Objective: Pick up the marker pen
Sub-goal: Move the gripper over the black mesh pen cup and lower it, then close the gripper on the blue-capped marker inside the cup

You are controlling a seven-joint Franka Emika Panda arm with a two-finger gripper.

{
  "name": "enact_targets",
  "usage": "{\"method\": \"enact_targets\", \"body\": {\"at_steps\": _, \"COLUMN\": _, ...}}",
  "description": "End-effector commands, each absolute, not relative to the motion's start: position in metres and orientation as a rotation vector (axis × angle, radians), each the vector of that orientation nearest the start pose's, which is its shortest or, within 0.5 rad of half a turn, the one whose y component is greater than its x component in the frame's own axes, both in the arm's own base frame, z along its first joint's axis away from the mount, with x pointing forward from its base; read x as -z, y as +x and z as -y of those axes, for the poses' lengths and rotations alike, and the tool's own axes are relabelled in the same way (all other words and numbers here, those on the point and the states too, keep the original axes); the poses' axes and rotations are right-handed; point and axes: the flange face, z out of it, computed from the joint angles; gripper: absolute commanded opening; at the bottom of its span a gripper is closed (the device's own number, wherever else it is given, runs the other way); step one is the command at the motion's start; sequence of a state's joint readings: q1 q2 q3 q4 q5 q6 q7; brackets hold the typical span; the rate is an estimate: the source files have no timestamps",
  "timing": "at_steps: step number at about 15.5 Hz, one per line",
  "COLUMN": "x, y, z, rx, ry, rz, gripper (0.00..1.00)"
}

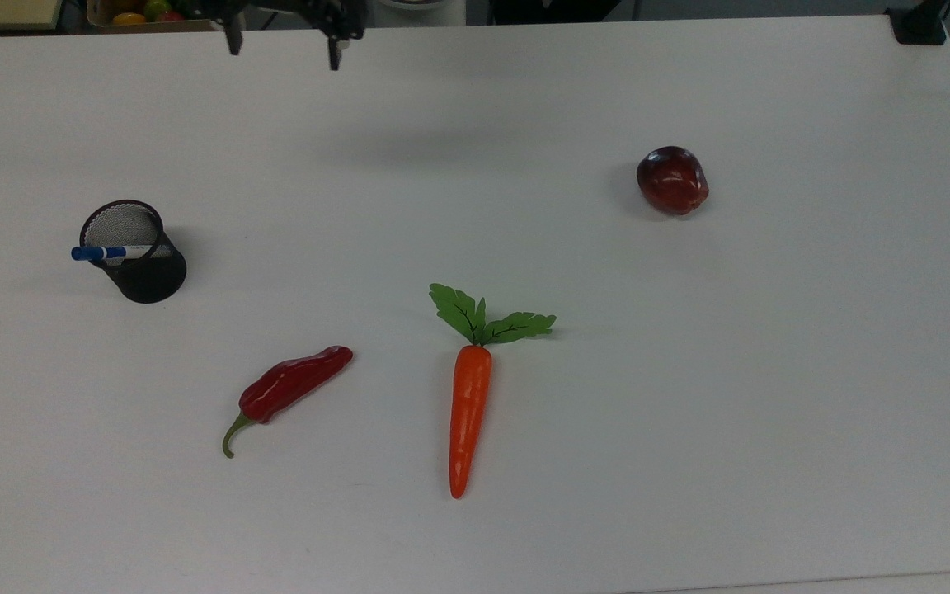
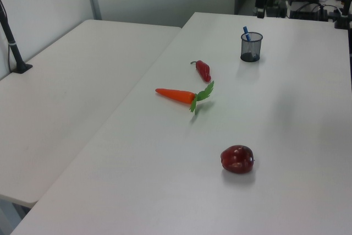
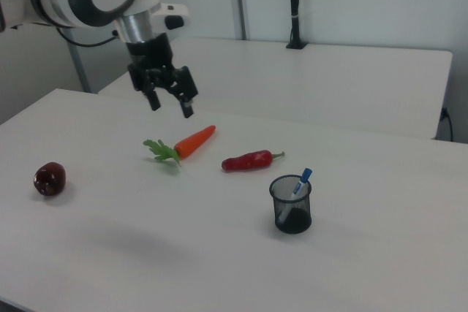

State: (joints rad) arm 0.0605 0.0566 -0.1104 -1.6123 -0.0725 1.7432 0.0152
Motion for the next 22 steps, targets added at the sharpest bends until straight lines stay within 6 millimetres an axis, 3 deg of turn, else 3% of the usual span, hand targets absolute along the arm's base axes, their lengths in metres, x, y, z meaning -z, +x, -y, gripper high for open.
{"method": "enact_targets", "body": {"at_steps": 1, "x": -0.567, "y": 0.605, "z": 0.085, "rx": 0.211, "ry": -3.224, "rz": -0.179, "gripper": 1.0}}
{"method": "enact_targets", "body": {"at_steps": 4, "x": -0.548, "y": 0.62, "z": 0.131, "rx": 0.325, "ry": -3.223, "rz": -0.287, "gripper": 1.0}}
{"method": "enact_targets", "body": {"at_steps": 9, "x": -0.523, "y": 0.634, "z": 0.182, "rx": 0.461, "ry": -3.219, "rz": -0.394, "gripper": 0.96}}
{"method": "enact_targets", "body": {"at_steps": 12, "x": -0.493, "y": 0.649, "z": 0.192, "rx": 0.516, "ry": -3.217, "rz": -0.411, "gripper": 0.9}}
{"method": "enact_targets", "body": {"at_steps": 15, "x": -0.474, "y": 0.656, "z": 0.207, "rx": 0.572, "ry": -3.213, "rz": -0.438, "gripper": 0.82}}
{"method": "enact_targets", "body": {"at_steps": 22, "x": -0.432, "y": 0.668, "z": 0.219, "rx": 0.603, "ry": -3.207, "rz": -0.476, "gripper": 0.58}}
